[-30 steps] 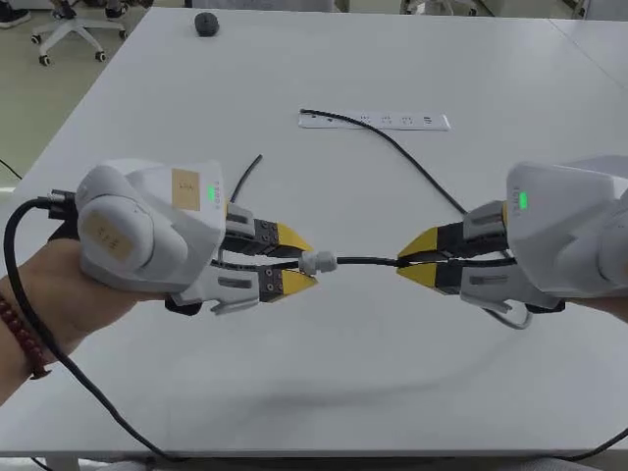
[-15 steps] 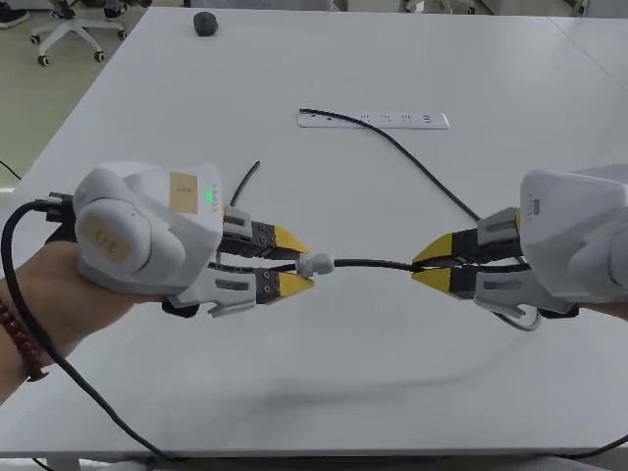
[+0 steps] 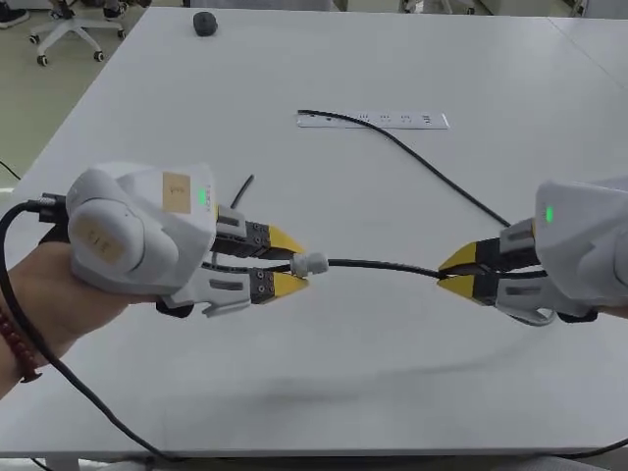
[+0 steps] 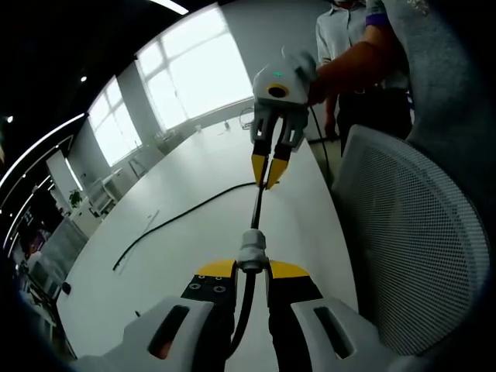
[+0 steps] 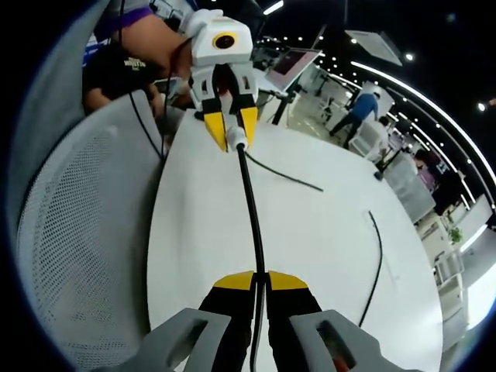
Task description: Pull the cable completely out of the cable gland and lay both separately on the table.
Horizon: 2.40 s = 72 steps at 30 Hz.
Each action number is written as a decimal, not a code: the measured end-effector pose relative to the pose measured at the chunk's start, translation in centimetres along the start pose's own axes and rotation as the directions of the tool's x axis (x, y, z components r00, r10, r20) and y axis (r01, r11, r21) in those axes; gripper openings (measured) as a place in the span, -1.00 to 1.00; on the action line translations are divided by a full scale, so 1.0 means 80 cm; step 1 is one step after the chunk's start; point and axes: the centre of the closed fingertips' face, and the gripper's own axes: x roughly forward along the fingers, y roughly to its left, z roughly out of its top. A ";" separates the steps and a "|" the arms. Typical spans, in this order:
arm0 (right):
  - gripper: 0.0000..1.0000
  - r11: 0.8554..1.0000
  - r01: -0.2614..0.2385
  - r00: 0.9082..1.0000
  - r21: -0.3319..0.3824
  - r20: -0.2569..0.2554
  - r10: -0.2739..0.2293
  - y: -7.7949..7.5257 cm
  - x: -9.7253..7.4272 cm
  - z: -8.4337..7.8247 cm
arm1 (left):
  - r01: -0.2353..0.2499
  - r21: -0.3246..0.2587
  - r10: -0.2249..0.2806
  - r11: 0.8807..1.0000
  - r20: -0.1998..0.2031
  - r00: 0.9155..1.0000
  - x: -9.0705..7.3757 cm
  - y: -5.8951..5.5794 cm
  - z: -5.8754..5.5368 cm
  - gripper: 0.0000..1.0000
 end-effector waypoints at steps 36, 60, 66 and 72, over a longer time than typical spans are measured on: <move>-0.90 0.995 -0.067 0.981 -0.070 0.180 0.078 0.026 0.032 0.126 | -0.007 -0.011 0.007 1.000 -0.009 1.000 0.010 -0.002 0.005 -0.70; -1.00 0.995 -0.039 0.990 -0.089 0.131 0.050 0.011 0.013 0.091 | -0.018 -0.017 0.018 1.000 0.004 1.000 0.003 0.003 0.003 -0.70; -1.00 0.997 -0.031 0.993 -0.069 0.108 0.038 0.006 0.007 0.074 | -0.022 -0.018 0.022 1.000 0.003 1.000 0.001 0.004 0.002 -0.70; -1.00 0.998 -0.022 0.997 -0.051 0.072 0.025 0.002 0.003 0.050 | -0.022 -0.016 0.022 1.000 0.001 1.000 -0.001 0.003 0.001 -0.70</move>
